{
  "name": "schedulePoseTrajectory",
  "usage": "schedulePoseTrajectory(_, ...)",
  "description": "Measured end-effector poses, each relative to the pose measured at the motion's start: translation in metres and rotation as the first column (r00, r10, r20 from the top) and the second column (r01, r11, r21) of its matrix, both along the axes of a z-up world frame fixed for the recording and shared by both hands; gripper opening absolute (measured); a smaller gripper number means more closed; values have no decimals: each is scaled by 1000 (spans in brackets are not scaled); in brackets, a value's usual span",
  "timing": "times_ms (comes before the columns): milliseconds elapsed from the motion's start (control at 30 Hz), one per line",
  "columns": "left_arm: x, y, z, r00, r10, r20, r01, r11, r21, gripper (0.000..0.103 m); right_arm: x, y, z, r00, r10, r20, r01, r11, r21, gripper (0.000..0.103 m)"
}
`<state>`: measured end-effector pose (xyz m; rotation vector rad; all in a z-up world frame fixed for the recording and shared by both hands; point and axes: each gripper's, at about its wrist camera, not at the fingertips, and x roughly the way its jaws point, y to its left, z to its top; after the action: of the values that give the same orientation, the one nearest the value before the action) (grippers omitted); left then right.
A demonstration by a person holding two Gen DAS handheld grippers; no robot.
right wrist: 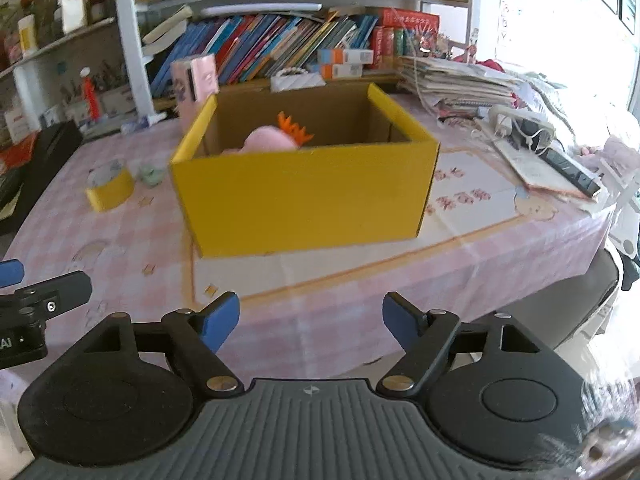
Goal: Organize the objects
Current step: 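Withdraw both open tools from the yellow box back over the table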
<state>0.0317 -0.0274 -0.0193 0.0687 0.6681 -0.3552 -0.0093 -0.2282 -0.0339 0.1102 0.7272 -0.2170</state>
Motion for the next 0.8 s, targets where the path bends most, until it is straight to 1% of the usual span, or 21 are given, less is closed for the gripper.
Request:
schedulePoseTrajectory(233, -15, 19, -7, 999, 17, -38, -16, 999, 29, 91, -12, 28, -8, 998, 50, -29, -49, 999, 19, 83)
schedulePoseTrajectory(300, -17, 25, -8, 999, 26, -45, -24, 999, 31, 91, -13, 37, -9, 997, 68, -36, -67, 997, 23, 85)
schedulePoseTrajectory(600, -26, 54, -6, 996, 84, -42, -82, 996, 33, 92, -14, 70, -9, 988, 147, -41, -146, 989, 24, 89)
schedulePoseTrajectory(800, -31, 75, -6, 990, 133, -41, -132, 991, 33, 92, -8, 92, -9, 980, 193, -43, -192, 981, 23, 89)
